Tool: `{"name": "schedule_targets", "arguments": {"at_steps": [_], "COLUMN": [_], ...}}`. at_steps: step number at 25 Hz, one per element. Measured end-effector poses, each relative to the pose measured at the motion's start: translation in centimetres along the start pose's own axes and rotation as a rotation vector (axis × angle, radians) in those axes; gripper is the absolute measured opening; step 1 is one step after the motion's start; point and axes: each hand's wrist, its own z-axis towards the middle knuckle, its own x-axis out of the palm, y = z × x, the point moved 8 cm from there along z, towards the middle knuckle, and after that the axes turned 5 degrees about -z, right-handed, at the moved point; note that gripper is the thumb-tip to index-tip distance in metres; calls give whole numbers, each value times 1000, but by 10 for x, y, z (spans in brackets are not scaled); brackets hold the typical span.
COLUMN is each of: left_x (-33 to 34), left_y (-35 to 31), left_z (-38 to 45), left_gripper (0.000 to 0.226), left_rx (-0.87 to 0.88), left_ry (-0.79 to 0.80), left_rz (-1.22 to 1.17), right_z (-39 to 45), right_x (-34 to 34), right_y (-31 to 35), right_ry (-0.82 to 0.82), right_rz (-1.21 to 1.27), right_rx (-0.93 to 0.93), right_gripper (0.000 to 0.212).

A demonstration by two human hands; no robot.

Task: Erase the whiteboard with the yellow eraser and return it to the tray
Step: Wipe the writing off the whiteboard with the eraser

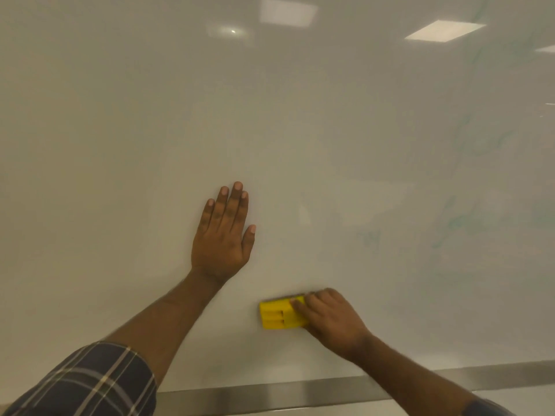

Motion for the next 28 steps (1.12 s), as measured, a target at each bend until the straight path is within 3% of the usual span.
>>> {"name": "schedule_targets", "arguments": {"at_steps": [3,6,13,17,19,23,28], "left_x": [-1,-1,0,-2,-3,-4,-3], "left_y": [1,0,-2,-3,-4,-2,-1], "left_z": [-1,-5,-5,-7,-6,-6,-7], "left_gripper": [68,68,67,67,67,68,67], "left_rx": [-5,-14,-18,-16,-12,-25,-34], "left_ry": [7,8,6,3,9,14,8], "left_rz": [9,4,26,24,25,28,31], "right_z": [-36,-42,22,-2,-23,-28,23], "right_x": [6,-16,-67,-49,-51,-86,-156], "right_y": [2,-30,-99,-69,-78,-131,-226], "right_ry": [90,73,-176,-73,-31,-100,-357], "right_rz": [-44,-69,-17,-112,-163,-183,-137], "right_rx": [-40,13,382,156,130,276,561], "right_gripper": [33,32,53,52,54,52,61]}}
